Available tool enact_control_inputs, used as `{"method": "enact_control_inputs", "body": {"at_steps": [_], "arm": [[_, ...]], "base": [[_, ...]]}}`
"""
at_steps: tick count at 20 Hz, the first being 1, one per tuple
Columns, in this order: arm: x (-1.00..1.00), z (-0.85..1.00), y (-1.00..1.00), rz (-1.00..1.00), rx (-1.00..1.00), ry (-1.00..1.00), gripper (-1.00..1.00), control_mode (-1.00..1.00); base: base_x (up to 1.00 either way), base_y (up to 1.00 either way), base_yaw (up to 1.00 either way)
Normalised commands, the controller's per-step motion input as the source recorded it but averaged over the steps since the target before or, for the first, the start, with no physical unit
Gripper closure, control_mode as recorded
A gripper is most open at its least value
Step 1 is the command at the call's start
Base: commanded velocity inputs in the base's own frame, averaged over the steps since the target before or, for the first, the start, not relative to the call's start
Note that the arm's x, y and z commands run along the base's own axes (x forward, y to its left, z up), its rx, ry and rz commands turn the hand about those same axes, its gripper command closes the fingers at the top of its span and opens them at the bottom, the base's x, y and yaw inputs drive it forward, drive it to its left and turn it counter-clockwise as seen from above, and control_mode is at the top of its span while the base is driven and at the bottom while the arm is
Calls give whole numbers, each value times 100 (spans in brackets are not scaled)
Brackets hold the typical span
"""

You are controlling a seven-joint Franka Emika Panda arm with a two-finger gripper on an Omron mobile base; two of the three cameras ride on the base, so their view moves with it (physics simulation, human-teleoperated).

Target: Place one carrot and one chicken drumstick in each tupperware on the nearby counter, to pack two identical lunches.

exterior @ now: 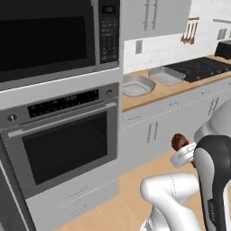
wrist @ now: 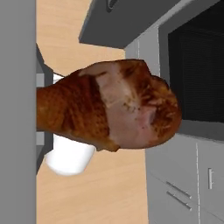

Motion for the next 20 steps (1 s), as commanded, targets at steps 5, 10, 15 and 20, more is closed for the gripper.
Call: {"method": "enact_control_inputs", "body": {"at_steps": [5, 10, 15, 20], "arm": [[0, 0, 0, 0, 0, 0, 100, 100], [0, 0, 0, 0, 0, 0, 100, 100], [0, 0, 0, 0, 0, 0, 100, 100], [0, 0, 0, 0, 0, 0, 100, 100]], "base": [[100, -100, 17], [100, -100, 35], [77, -97, 43], [81, -95, 39]]}}
